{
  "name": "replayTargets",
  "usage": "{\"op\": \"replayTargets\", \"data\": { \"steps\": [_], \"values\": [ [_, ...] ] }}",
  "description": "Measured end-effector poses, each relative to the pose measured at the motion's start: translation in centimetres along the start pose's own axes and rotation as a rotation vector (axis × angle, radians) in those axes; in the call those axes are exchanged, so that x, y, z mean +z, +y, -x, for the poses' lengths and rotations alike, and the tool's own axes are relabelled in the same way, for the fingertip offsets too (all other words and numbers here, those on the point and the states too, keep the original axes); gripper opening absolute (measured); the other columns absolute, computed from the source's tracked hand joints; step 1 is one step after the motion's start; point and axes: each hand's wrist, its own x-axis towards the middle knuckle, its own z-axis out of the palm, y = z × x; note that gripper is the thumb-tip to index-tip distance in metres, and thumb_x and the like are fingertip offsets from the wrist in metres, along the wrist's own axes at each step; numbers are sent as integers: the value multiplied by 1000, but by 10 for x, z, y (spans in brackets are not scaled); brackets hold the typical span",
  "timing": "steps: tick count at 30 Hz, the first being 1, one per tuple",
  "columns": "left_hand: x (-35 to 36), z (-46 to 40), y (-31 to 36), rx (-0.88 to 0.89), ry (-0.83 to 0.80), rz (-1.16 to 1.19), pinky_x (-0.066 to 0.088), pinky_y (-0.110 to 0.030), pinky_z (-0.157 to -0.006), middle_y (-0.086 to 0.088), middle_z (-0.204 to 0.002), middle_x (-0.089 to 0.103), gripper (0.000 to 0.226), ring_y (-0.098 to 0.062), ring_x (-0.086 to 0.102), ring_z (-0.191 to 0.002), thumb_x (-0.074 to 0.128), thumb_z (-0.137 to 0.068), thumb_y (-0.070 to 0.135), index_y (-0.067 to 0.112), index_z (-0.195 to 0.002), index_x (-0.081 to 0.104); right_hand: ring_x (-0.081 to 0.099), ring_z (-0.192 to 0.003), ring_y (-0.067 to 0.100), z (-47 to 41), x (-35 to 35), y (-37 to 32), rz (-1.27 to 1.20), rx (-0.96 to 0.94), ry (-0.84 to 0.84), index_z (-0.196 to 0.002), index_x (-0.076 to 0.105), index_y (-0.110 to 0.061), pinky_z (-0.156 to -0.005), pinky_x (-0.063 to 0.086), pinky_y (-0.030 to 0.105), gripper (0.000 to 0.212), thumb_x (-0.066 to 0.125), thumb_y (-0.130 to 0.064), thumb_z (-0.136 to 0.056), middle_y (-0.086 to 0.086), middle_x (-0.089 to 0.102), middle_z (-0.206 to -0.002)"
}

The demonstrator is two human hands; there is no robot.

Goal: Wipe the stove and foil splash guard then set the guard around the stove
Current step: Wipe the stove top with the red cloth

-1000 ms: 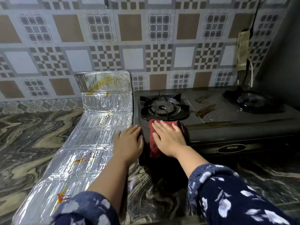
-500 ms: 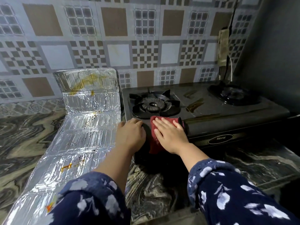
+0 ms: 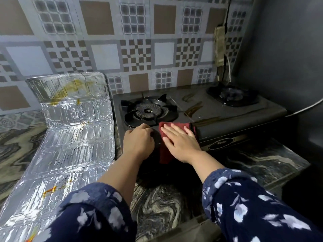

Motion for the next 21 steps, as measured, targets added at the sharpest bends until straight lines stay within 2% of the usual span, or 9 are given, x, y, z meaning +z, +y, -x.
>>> {"op": "replayTargets", "data": {
  "steps": [6,13,21],
  "values": [
    [8,-23,53,44,-46,-1,41,-37,-89,5,-130,57,39,-19,54,-117,44,-86,25,23,-120,63,1,-147,3,-2,-16,60,2,91,-51,-152,16,-32,-119,-4,40,52,19,-45,-101,-17,9,-160],
    [20,-55,105,49,-105,-11,40,-36,-87,2,-128,56,35,-21,53,-116,42,-89,29,17,-115,62,-4,-147,6,-26,-35,126,96,182,-100,-152,9,-32,-112,-16,57,66,16,-63,-94,-17,1,-160],
    [46,-88,183,77,-113,10,40,-37,-91,3,-126,58,36,-20,54,-117,43,-88,28,24,-118,63,-8,-147,7,-29,-48,210,89,231,-99,-153,4,-29,-116,-10,55,61,15,-52,-98,-14,-3,-161]
  ]
}}
